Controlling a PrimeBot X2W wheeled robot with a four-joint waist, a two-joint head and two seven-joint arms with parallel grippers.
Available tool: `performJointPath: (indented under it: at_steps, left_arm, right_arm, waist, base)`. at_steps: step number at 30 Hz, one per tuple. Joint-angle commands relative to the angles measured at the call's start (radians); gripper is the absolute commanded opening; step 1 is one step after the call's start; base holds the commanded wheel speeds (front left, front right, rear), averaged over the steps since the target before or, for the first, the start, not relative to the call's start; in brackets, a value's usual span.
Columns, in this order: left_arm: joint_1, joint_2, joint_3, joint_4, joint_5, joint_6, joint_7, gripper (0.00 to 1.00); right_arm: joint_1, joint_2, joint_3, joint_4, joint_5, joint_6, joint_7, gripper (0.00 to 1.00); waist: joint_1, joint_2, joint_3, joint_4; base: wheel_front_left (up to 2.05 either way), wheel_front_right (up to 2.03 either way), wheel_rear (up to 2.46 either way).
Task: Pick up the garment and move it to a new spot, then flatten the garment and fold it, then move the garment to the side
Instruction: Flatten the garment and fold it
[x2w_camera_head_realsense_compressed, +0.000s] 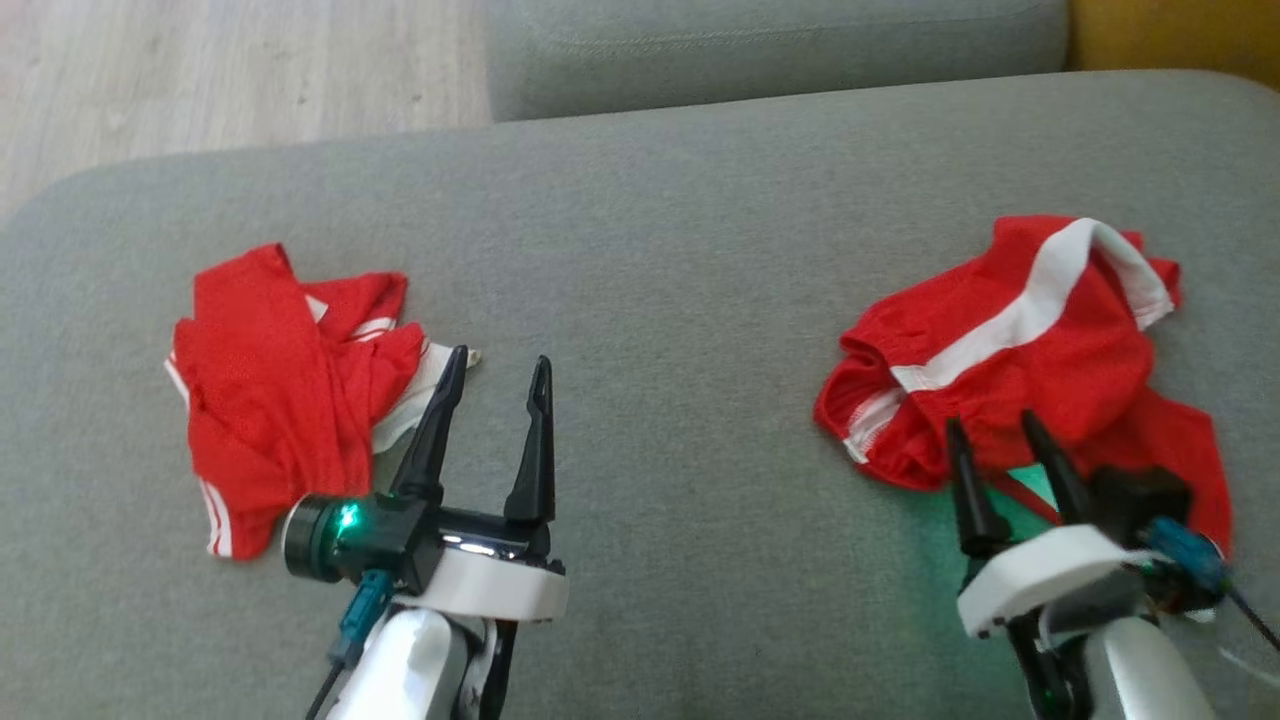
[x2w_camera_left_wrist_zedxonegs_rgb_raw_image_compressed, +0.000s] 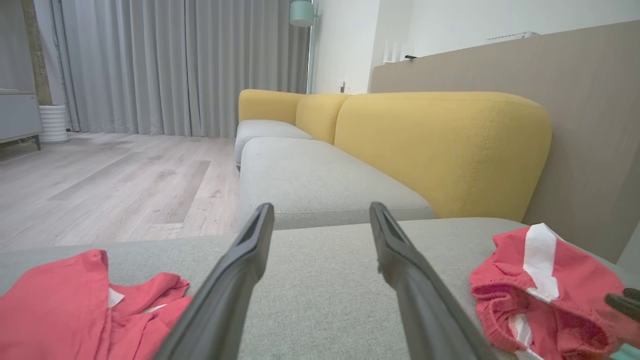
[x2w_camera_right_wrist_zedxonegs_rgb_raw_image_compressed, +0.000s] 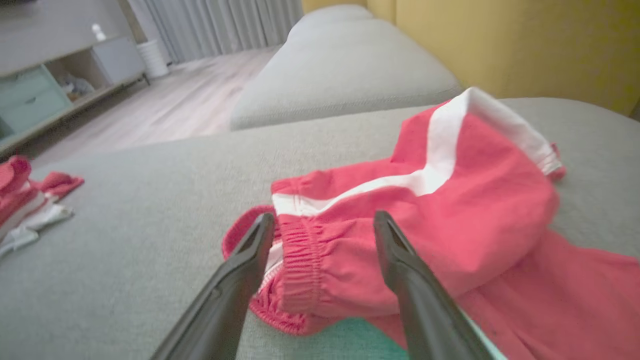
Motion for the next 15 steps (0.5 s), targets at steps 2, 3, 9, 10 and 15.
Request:
performJointPath:
  at_steps: [2,3,9,10,15]
  left_arm:
    - [-0.048,0.002,0.019,-0.028,0.002,0.006,-0.009,1.00]
    - [-0.051,0.002,0.015,-0.028,0.000,0.006,-0.009,1.00]
    - [-0.066,0.002,0.001,-0.024,-0.005,0.013,-0.009,1.00]
    - [-0.067,0.002,0.000,-0.023,-0.006,0.014,-0.009,1.00]
    - [-0.069,0.002,-0.001,-0.021,-0.006,0.015,-0.009,1.00]
  right_arm:
    - [-0.069,-0.006,0.030,-0.001,-0.047,-0.001,0.026,1.00]
    - [-0.078,-0.006,0.032,0.015,-0.054,-0.001,0.040,1.00]
    - [-0.127,-0.006,-0.011,0.093,-0.114,-0.001,0.079,1.00]
    - [-0.134,-0.006,-0.022,0.104,-0.117,-0.001,0.081,0.82]
    - [-0.166,-0.006,-0.059,0.125,-0.130,-0.001,0.050,0.00]
  waist:
    - [0.0000,0.0000,0.017,0.021]
    - [0.0000,0.0000,0.023,0.030]
    - [0.0000,0.0000,0.049,0.069]
    - [0.0000,0.0000,0.052,0.073]
    - [0.0000,0.0000,0.056,0.085]
  base:
    - [0.00,0.00,0.00]
    - [0.00,0.00,0.00]
    - [0.00,0.00,0.00]
    - [0.00,0.00,0.00]
    - [0.00,0.00,0.00]
